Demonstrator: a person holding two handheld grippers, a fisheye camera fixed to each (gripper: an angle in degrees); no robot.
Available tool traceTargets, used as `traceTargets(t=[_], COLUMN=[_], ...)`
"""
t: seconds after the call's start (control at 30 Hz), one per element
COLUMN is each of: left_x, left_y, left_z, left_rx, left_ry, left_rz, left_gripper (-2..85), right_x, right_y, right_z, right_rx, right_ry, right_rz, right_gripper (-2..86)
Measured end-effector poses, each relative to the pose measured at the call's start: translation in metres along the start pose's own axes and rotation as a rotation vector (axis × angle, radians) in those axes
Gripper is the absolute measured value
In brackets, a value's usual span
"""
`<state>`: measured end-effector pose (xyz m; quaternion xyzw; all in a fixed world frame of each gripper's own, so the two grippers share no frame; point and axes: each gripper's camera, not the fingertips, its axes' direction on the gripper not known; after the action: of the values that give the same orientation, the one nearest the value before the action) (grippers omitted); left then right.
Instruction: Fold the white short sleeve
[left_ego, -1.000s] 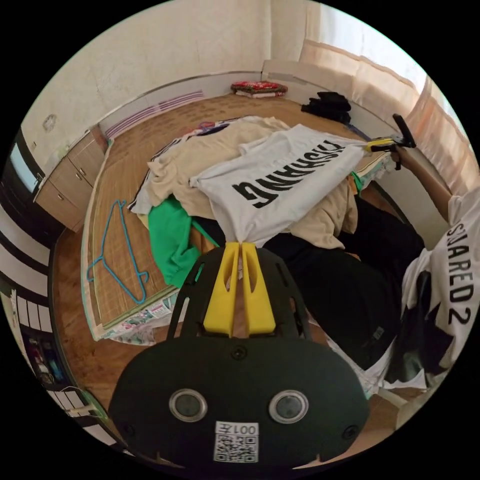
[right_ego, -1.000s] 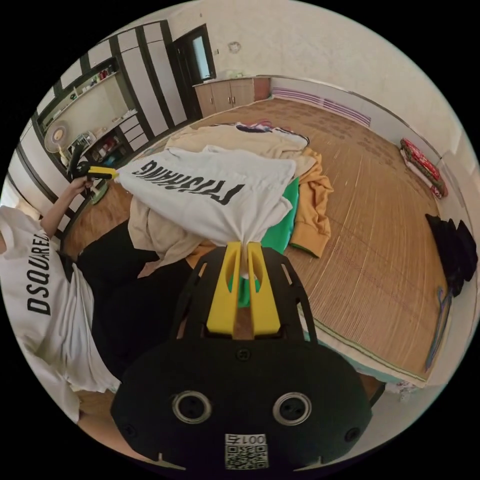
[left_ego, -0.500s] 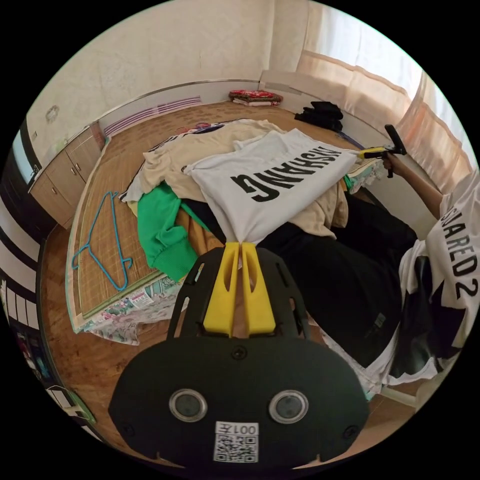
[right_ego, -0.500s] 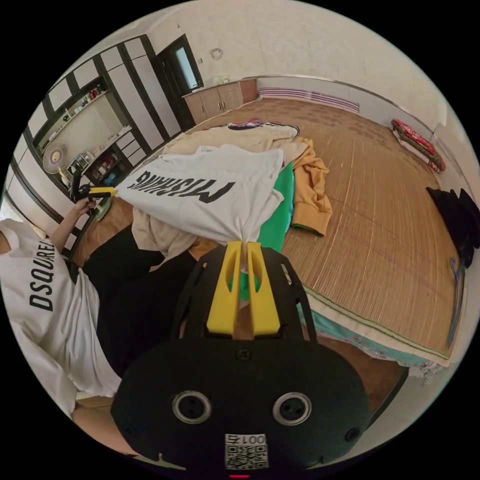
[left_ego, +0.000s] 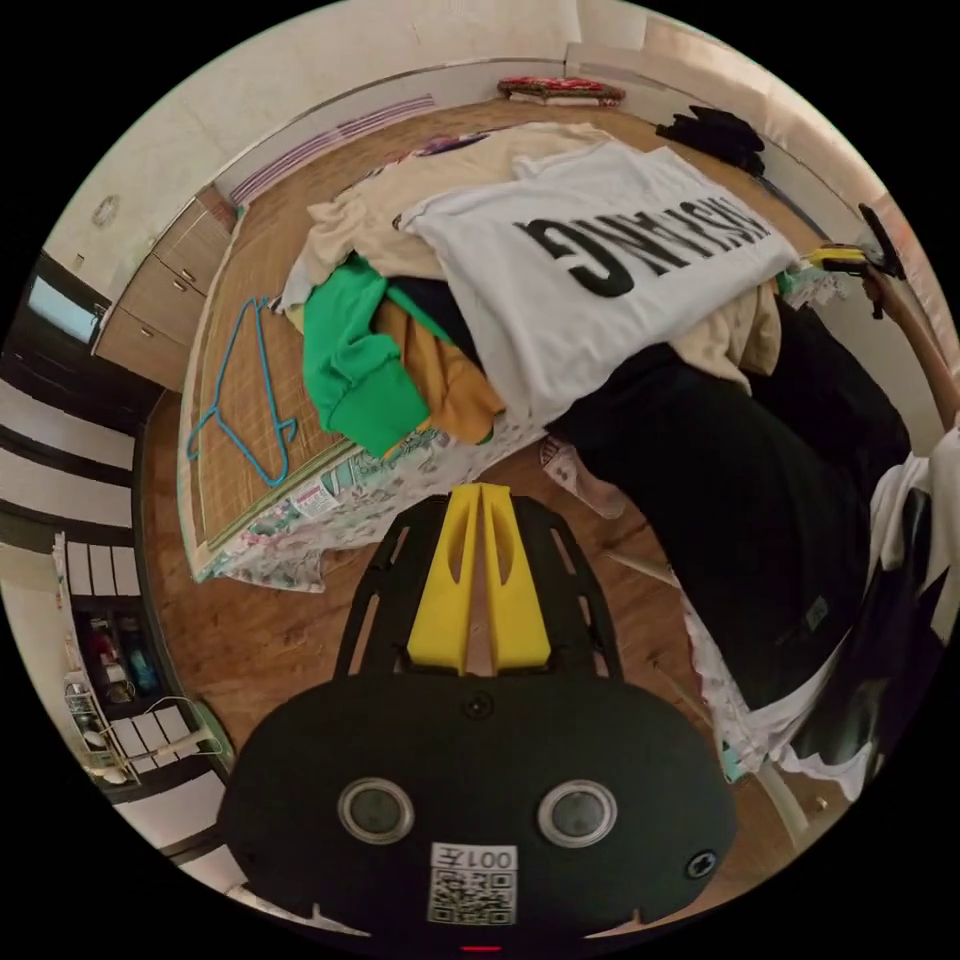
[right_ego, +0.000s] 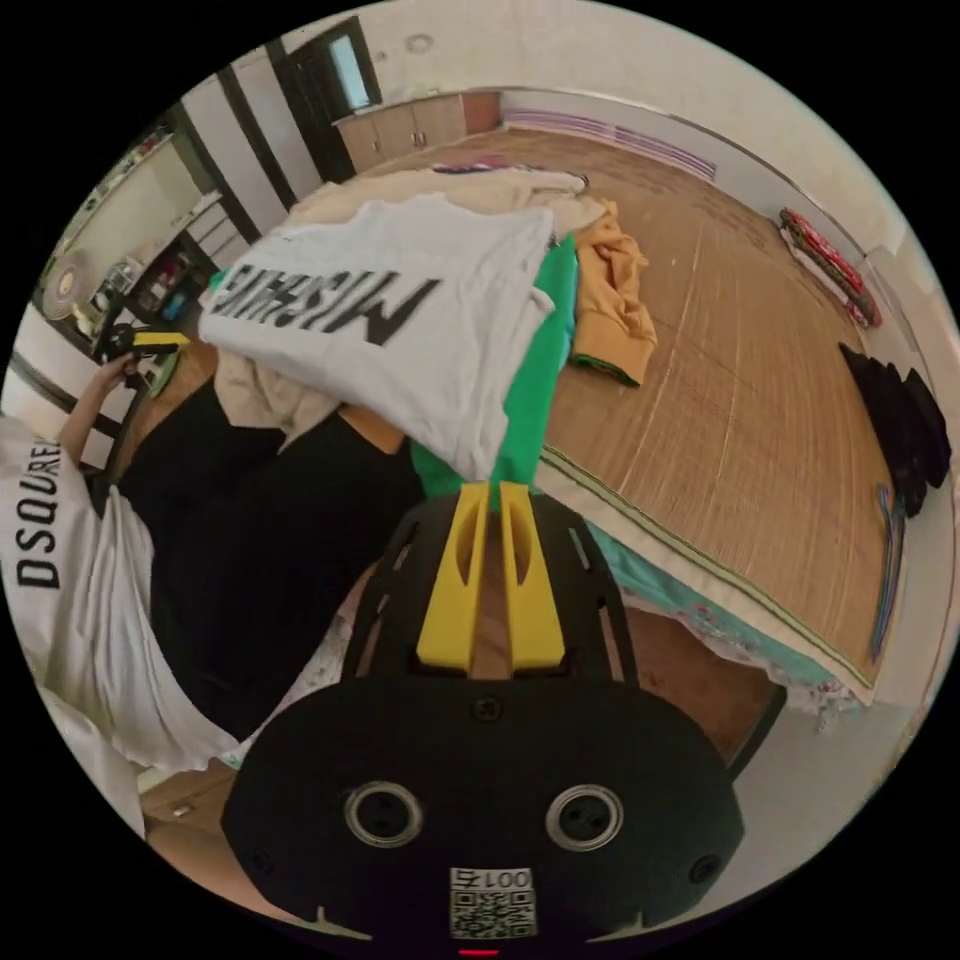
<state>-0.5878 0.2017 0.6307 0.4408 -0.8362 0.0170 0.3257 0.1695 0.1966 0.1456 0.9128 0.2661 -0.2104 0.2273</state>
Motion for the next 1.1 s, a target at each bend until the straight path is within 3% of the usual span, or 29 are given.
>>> traceTargets(t=[0.13,0.3,0.6,0.87,0.97,1.1], left_x=[0.039,0.106,0.207,0.222,0.214,0.199], left_y=[-0.028,-0.091,-0.154,-0.137,-0.127,-0.104], left_z=[-0.031,-0.048,0.016,0.038,0.036,0.027], left_rx=[0.177,0.329,0.192,0.225,0.26,0.319], left_ry=[0.013,0.113,0.113,0.087,0.138,0.183], left_rz=[0.034,0.199,0.286,0.244,0.201,0.131], left_gripper=[-1.0,-1.0,-1.0,-0.9,-1.0,-0.9], right_x=[-0.06,-0.114,-0.15,-0.253,-0.308,-0.383], right_y=[-0.017,-0.048,-0.057,-0.096,-0.132,-0.179], right_z=[-0.016,0.015,0.017,-0.046,-0.066,-0.072], right_rx=[0.12,-0.016,-0.04,0.295,0.519,0.689], right_ry=[0.003,0.11,0.258,0.688,0.692,0.549], right_rz=[-0.161,-0.319,-0.302,-0.32,-0.42,-0.641], right_gripper=[8.3,10.2,3.1,2.4,2.4,2.4])
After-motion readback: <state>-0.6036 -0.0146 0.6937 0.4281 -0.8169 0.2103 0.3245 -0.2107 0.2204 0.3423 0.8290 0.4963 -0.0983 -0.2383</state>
